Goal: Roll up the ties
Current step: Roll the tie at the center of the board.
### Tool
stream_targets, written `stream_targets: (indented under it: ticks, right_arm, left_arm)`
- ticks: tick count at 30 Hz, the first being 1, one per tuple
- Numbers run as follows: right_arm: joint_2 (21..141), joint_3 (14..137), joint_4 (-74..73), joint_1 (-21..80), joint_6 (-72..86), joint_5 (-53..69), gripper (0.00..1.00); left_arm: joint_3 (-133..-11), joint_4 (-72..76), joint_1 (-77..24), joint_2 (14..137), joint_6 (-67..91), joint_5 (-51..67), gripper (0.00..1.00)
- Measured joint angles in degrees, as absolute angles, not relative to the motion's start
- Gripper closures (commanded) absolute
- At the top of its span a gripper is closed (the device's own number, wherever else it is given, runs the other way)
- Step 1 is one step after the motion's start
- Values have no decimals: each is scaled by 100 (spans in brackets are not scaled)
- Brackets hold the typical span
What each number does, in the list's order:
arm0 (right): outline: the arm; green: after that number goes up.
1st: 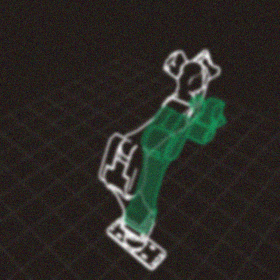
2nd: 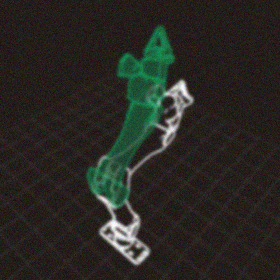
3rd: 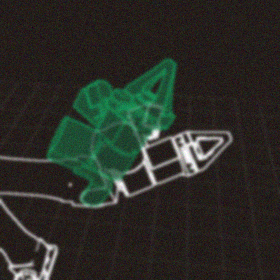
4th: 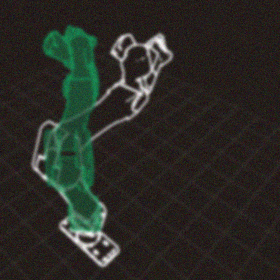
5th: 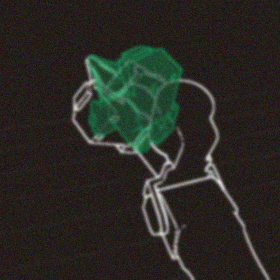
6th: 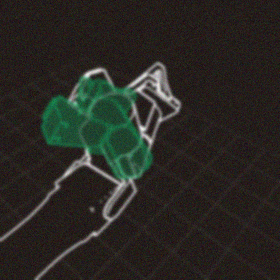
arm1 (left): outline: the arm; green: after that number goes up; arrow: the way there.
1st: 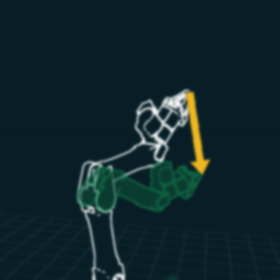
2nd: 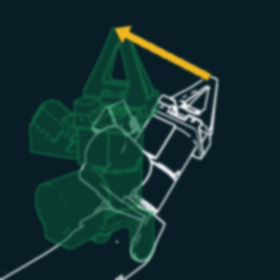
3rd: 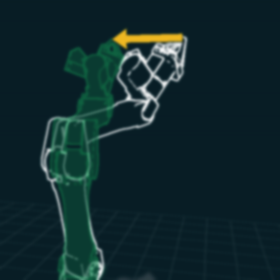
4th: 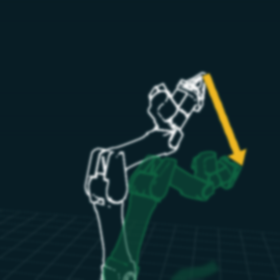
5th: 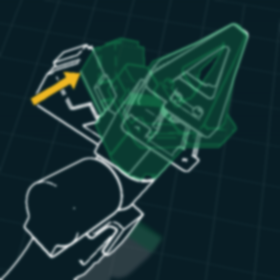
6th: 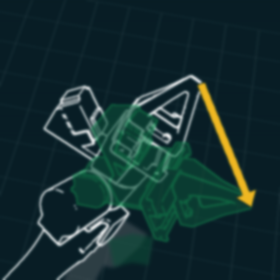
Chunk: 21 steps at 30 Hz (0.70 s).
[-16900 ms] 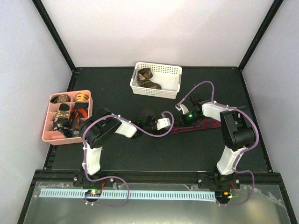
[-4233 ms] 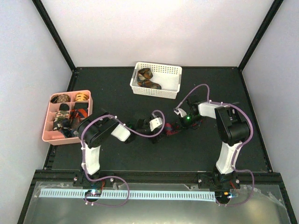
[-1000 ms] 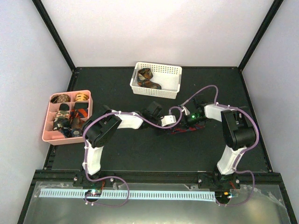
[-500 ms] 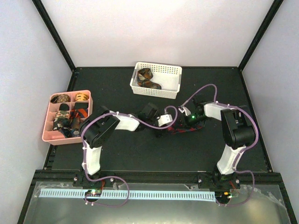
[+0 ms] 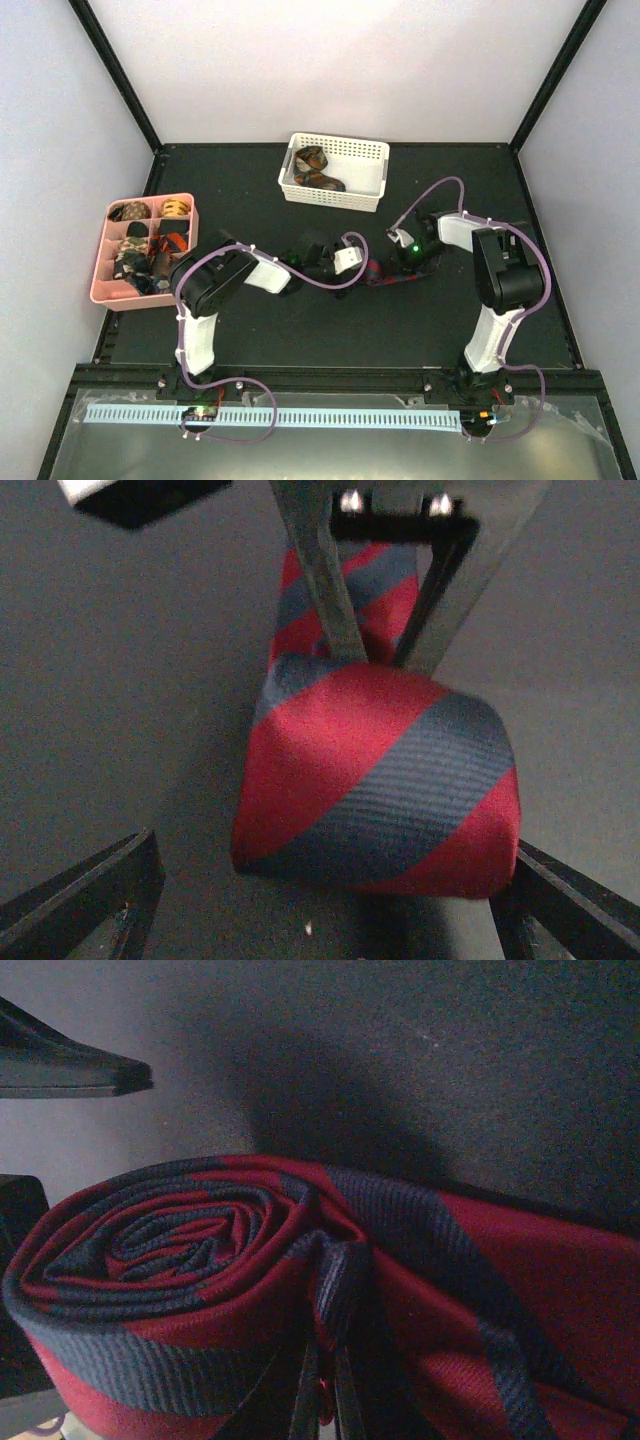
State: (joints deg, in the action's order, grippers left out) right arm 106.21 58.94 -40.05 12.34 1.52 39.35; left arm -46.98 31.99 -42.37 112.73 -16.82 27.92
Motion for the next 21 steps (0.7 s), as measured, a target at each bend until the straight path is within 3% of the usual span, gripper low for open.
stream_targets:
  ticks: [7,15,17,21]
  right_arm:
    - [10864,6228,-4425,1247,108,3835,99]
    - [11013,6357,-4582,1245,25,3900,99]
    - [11043,6359,-4584,1245,25,3964,98]
    - [11107,6364,-4580,1247,27,4095,98]
  left_arm:
    - [-4700,4071,-4261,11611,-1507,2875,8]
    - [-4873,4510,-4438,12033,-1315,2877,14]
    - [-4952,4532,-4447,12092,-1282,2877,19]
    - [-5175,4445,-4477,12164,-1278,2886,43]
